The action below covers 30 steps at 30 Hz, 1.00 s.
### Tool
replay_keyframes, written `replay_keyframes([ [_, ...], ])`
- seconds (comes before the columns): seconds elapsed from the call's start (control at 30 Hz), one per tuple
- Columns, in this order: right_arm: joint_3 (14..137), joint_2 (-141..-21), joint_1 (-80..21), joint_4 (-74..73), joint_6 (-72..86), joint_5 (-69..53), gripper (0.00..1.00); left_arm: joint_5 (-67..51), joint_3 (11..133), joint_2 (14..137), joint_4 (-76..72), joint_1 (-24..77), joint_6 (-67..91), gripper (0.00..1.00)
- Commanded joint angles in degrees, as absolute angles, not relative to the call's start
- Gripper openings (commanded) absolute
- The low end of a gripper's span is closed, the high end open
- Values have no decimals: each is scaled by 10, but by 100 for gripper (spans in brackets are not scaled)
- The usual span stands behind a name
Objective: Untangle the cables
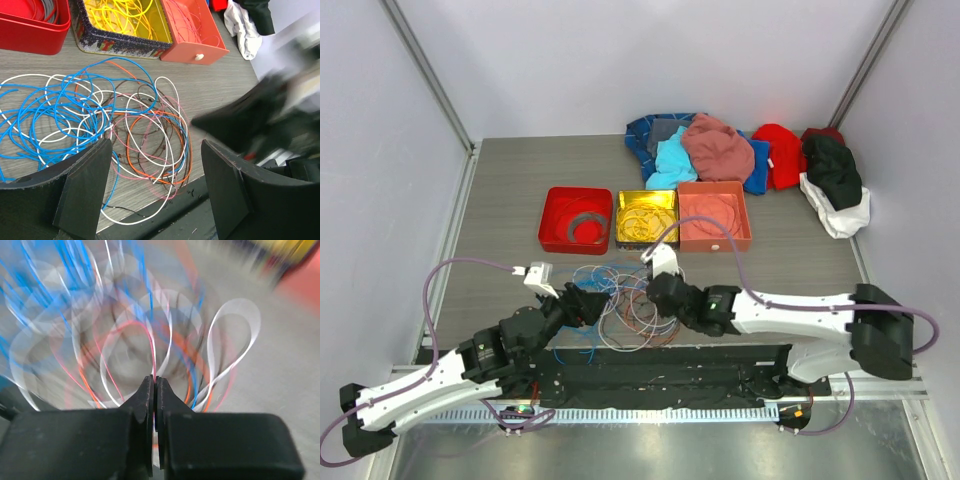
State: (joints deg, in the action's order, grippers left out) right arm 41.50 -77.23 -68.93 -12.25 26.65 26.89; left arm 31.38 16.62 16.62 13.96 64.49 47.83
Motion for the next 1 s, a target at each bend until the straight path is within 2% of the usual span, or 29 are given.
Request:
replay_keyframes([
  [0.0, 559, -683, -693, -158, 192, 414, 1, 316, 172, 160, 120, 646, 478, 77],
  [0.13, 690, -665, -690, -211, 135, 470, 1, 315, 168, 153, 120, 646, 479, 77],
  [0.4, 857, -661, -681, -234, 20, 602, 1, 308, 166, 154, 110, 646, 475, 77],
  [0.8, 1066, -691, -621, -161, -75, 601, 1, 294, 164, 185, 75, 647, 471, 77],
  [0.97, 1149, -743, -571, -151, -109, 577, 1, 288, 162, 192, 58, 646, 470, 77],
])
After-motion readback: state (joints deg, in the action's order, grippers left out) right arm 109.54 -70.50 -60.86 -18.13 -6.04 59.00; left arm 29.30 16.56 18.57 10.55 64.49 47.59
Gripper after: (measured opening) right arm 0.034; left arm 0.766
